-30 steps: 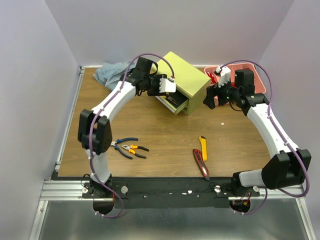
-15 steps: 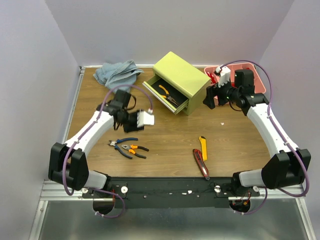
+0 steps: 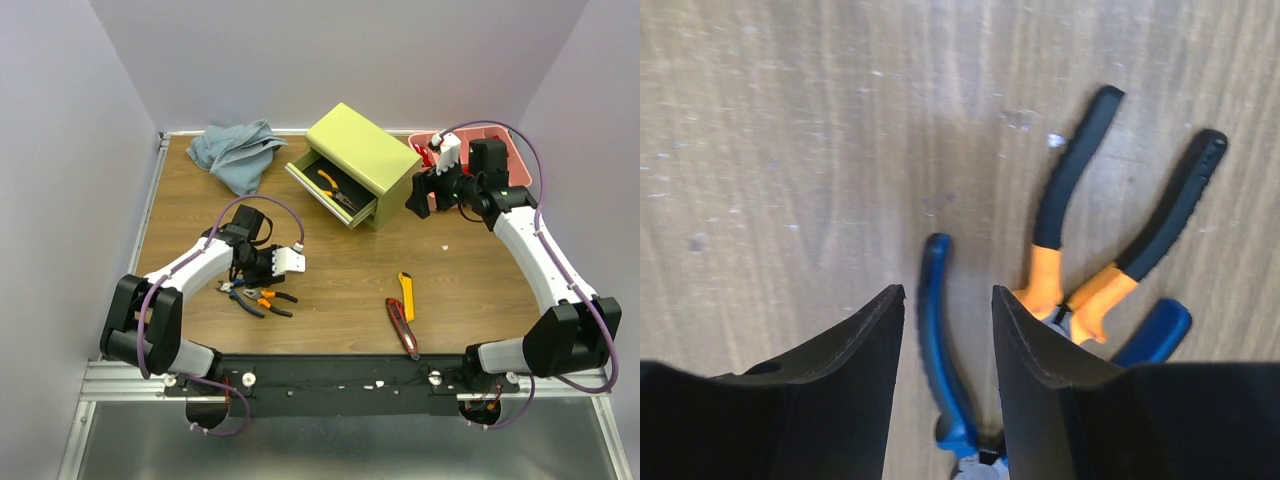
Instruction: Sort the tools into containers
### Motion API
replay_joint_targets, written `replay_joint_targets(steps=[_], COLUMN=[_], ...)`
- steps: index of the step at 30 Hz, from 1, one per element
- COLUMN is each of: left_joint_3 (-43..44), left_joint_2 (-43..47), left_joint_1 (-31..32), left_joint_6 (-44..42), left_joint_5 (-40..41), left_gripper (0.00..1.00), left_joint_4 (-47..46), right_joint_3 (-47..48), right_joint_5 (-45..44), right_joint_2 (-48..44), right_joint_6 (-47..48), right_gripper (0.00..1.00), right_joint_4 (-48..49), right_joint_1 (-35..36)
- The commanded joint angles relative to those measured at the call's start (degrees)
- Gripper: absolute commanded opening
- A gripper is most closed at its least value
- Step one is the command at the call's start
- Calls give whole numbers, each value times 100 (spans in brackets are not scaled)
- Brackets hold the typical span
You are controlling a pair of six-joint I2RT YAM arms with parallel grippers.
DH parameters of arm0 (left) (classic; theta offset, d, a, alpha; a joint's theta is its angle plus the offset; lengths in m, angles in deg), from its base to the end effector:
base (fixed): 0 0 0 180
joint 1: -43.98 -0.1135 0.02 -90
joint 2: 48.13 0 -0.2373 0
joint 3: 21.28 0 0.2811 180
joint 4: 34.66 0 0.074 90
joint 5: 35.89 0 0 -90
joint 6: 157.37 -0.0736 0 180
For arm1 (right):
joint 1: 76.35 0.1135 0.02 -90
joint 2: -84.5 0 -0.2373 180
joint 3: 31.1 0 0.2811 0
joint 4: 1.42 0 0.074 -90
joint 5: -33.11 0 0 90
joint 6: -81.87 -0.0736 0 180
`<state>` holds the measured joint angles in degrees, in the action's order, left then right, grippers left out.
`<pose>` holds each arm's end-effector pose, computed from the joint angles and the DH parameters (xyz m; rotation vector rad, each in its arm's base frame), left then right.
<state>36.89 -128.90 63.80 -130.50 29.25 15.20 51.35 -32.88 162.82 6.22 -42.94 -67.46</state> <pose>0.2566 -0.1254 0.1055 1.8389 1.9431 -0.3955 0.3555 0.0859 0.2804 -0.6624 2.0854 0.4110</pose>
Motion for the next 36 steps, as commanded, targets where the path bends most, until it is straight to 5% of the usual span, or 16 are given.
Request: replay_joint_targets(steps=[1,21,26,31,36], left_joint_3=[293,365,152,1065,3152], left_joint_2=[-96,-879,-1028,-1160,-1221], left_joint_1=[-92,-470,-470,-435,-119], left_joint_6=[73,-867,-604,-462,-577], left_joint_5=[95,7,315,44,-756], left_gripper=[50,43,23,0,0], left_joint_4=[-168,992,553,657,1413], right_joint_3=[-166,-280,-237,-70,36], right_joint_5=[60,-72,-54,-28,-72], right_joint_2=[-142,-221,-142,-28,25], right_joint_6=[-20,156,138,112,121], right_gripper=[93,94,94,94,94], right_joint_4=[19,10,27,10,10], right_joint_1=[-18,-27,-27,-27,-18])
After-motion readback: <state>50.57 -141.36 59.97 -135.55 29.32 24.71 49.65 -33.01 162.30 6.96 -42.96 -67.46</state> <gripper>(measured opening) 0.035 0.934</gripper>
